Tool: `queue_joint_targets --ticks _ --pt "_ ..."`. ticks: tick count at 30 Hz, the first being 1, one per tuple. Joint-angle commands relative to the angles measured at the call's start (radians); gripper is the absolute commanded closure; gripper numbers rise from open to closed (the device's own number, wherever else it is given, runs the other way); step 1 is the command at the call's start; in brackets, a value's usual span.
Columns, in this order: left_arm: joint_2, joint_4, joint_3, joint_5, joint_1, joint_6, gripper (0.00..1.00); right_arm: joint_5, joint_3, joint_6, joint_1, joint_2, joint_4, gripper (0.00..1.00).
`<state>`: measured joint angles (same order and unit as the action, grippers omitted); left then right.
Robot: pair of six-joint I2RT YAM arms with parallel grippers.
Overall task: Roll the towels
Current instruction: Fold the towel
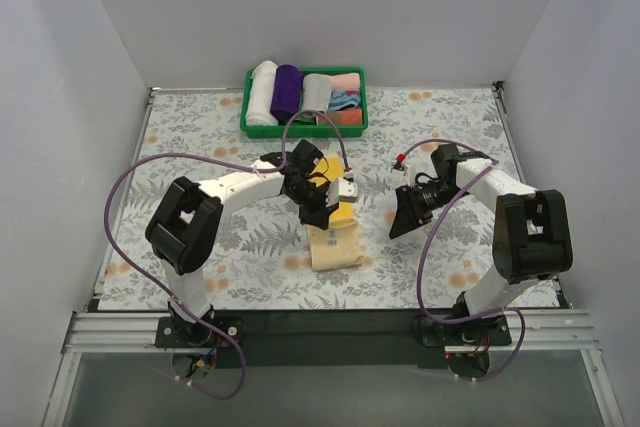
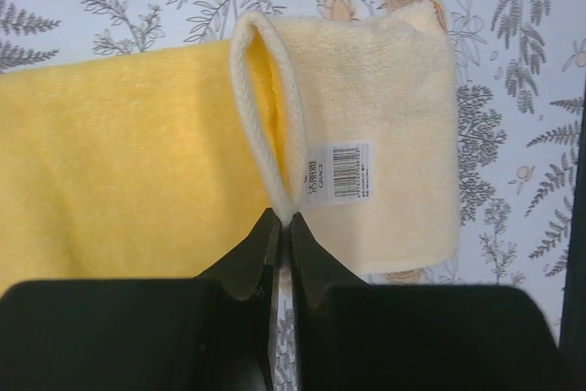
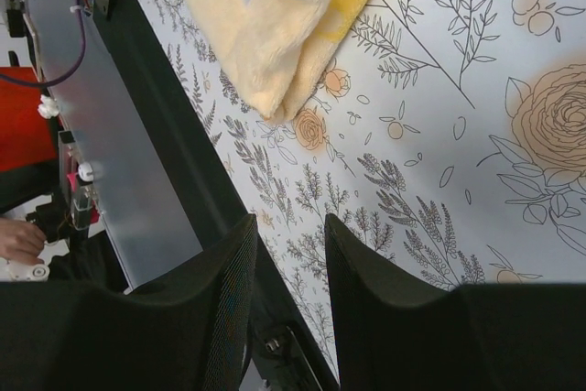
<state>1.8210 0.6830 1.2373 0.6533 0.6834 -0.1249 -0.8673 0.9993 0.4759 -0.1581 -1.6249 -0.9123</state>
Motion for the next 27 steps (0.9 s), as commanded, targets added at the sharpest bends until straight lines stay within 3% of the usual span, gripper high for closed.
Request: queue_joint_targets --ticks 1,15,27 --pt "0.007 -0.016 0.056 -0.011 -0.018 -0.039 1.00 -0.029 0.010 0.020 0.003 0.008 -0.022 0.63" --pt "0.080 -0.040 0.113 -0.038 -0.059 -0.056 1.00 -0.038 0.005 0.026 0.002 0.007 -0.026 0.63" --pt "0.052 -0.031 0.080 -0.037 -0.076 -0.068 1.00 -0.045 0.004 0.029 0.002 -0.001 -0.026 0.63"
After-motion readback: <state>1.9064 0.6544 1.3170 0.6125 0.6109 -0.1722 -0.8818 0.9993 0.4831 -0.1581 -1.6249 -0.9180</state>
